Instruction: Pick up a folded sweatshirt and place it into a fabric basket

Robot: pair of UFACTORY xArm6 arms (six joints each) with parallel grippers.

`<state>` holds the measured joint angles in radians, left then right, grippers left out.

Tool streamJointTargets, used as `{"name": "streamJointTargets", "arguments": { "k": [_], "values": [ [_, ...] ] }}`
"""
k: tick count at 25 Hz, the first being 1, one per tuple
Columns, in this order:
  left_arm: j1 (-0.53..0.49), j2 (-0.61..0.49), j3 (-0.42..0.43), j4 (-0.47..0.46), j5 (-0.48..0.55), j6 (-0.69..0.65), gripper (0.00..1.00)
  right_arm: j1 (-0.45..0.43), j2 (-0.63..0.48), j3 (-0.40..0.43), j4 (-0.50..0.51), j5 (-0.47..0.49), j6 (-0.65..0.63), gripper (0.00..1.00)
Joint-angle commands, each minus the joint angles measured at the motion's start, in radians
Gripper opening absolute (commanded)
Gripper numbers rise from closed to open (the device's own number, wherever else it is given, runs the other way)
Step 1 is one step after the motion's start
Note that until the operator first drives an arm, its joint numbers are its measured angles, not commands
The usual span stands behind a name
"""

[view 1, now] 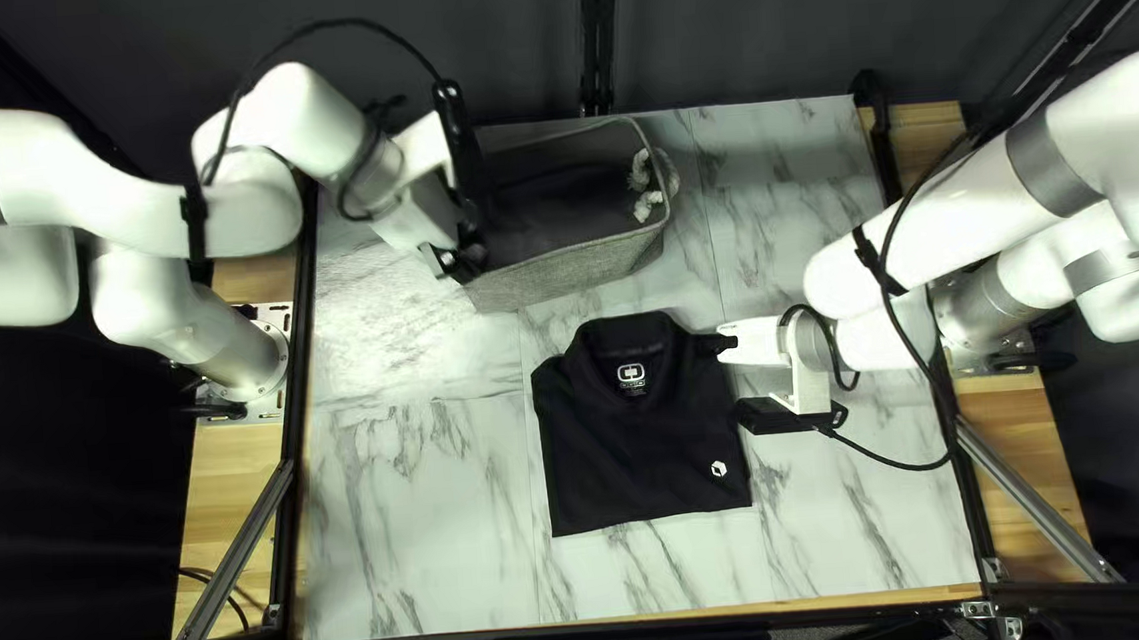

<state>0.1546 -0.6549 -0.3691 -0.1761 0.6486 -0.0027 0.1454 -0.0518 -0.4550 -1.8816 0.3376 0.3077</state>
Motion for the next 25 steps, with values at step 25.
{"name": "streamJointTargets", "arguments": {
  "k": [25],
  "values": [
    [-0.279, 0.295, 0.029, 0.126, -0.340, -0.450, 1.00, -0.030, 0.047, -0.018, -0.099, -0.004, 0.069, 0.00]
  ]
}}
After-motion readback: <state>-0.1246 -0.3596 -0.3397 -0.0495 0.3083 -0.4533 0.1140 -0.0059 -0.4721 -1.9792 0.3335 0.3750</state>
